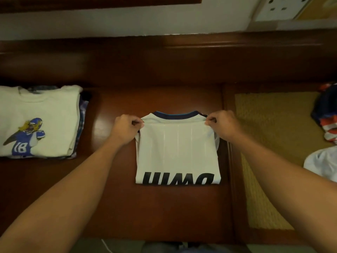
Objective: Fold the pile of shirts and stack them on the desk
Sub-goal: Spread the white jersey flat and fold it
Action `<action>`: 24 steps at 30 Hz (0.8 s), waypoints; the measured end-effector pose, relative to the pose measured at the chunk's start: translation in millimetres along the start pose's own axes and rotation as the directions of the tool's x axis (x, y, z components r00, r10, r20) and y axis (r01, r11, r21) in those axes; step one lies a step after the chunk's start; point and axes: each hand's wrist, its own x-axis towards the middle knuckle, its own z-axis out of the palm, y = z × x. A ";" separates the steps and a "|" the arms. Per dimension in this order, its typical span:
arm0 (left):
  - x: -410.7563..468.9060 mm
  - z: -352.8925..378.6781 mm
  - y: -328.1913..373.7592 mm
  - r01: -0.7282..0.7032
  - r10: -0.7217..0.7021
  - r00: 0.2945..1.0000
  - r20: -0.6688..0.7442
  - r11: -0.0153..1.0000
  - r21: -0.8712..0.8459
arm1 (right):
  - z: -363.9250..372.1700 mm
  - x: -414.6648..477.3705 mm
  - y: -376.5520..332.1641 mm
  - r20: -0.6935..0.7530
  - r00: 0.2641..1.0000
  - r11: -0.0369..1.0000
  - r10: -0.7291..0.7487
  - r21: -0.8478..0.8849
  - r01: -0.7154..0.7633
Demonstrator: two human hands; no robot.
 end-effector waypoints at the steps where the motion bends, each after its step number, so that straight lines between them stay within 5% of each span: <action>1: 1.6 3.9 -0.7 0.009 -0.009 1.000 -0.012 1.000 0.010 | 3.4 1.3 1.5 -0.013 1.000 1.000 -0.010 -0.002 0.010; 7: -12.6 27.0 11.5 0.144 -0.118 0.972 -0.201 0.982 0.119 | 13.7 -11.1 -0.1 -0.220 0.967 0.987 -0.132 -0.122 0.107; 10: -43.3 39.6 31.1 0.009 0.070 0.950 -0.304 0.968 0.253 | 21.6 -39.1 -13.4 -0.318 0.911 0.943 -0.264 -0.284 0.174; 13: -66.5 64.6 35.3 -0.214 0.260 0.963 -0.074 0.901 0.377 | 51.8 -71.4 -30.6 -0.110 0.950 0.914 -0.294 -0.324 0.245; 16: -72.9 84.8 17.0 -0.300 0.267 0.954 0.136 0.832 0.467 | 85.2 -85.4 -22.9 0.049 0.971 0.883 -0.232 -0.408 0.231; 24: -66.1 96.8 5.7 -0.271 0.272 0.960 0.062 0.856 0.441 | 99.9 -74.5 -12.7 0.005 0.962 0.868 -0.274 -0.429 0.249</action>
